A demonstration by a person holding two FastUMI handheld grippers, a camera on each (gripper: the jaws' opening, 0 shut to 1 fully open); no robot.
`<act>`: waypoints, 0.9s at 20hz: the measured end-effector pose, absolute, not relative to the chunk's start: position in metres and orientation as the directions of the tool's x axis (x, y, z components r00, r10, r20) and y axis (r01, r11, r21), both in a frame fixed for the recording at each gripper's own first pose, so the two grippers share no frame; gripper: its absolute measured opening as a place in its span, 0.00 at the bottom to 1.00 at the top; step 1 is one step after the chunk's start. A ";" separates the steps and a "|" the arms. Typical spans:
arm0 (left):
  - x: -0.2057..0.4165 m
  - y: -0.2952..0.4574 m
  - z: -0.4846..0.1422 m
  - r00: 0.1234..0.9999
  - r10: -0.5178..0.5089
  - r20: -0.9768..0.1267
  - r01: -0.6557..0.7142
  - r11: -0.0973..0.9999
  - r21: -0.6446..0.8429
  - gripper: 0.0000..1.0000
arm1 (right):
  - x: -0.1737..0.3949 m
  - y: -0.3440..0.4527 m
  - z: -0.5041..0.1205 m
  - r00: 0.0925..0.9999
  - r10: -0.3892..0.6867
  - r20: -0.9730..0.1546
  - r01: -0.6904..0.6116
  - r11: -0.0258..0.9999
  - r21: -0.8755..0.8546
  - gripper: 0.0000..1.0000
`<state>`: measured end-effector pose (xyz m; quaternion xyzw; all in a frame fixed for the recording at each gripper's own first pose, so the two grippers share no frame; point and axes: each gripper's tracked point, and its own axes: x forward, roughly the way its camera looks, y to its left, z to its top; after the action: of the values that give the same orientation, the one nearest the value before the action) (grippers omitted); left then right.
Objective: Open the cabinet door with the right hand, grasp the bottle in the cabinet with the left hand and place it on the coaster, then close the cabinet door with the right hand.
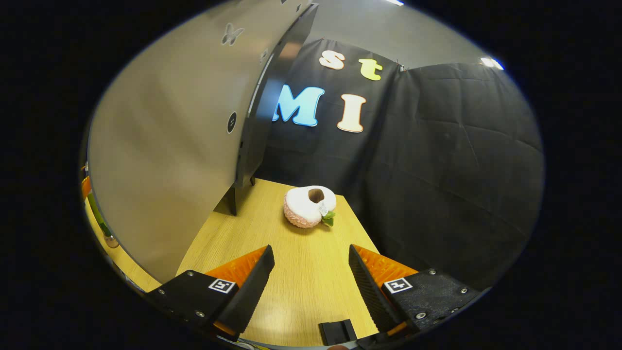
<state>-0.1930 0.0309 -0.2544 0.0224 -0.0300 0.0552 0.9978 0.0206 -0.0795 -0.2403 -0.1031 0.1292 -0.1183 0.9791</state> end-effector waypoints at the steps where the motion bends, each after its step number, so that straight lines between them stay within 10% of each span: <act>1: -0.192 0.031 -0.240 0.991 0.109 0.077 -0.113 0.992 0.050 0.91 | 0.018 -0.082 -0.233 0.938 -0.264 -0.222 0.214 0.951 -0.225 0.95; 18: -0.157 -0.053 -0.037 0.998 -0.049 0.046 0.043 0.993 0.114 0.91 | -0.008 -0.032 -0.065 0.996 -0.010 -0.094 0.028 0.980 0.199 0.94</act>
<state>-0.1574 -0.0534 -0.0367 0.0565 -0.0245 -0.0232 0.9978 -0.0082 -0.0322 -0.0650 0.1008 0.0461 -0.0095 0.9938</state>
